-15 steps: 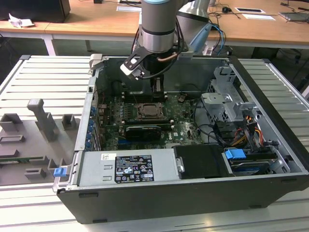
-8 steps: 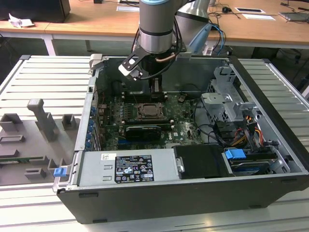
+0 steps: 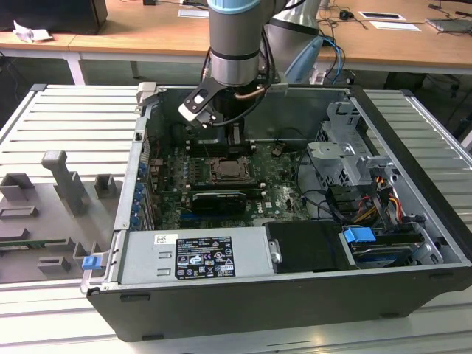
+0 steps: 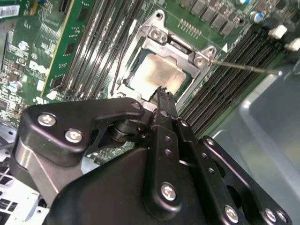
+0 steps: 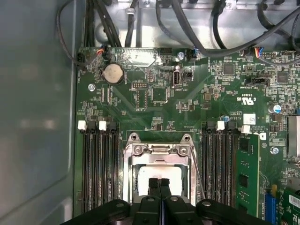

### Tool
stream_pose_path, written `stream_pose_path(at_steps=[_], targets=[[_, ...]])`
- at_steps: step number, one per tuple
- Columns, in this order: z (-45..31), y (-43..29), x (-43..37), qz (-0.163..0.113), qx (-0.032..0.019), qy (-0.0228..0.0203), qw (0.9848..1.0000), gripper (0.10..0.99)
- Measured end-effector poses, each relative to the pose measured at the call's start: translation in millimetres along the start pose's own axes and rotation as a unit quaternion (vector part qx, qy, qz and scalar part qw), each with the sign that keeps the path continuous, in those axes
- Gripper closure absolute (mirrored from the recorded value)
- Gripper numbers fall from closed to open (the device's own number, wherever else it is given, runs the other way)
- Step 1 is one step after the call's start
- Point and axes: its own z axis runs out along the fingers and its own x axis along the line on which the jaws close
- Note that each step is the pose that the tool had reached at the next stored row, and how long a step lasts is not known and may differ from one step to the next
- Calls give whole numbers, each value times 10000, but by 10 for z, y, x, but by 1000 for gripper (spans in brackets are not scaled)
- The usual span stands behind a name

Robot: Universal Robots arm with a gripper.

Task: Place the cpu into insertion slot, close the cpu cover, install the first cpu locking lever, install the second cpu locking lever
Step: 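Close the cpu cover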

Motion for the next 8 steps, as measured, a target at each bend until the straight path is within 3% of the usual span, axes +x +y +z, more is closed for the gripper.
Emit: stream_pose_path(at_steps=[8], targets=[[-3, -84, 0, -118, 0, 5, 9999, 980]])
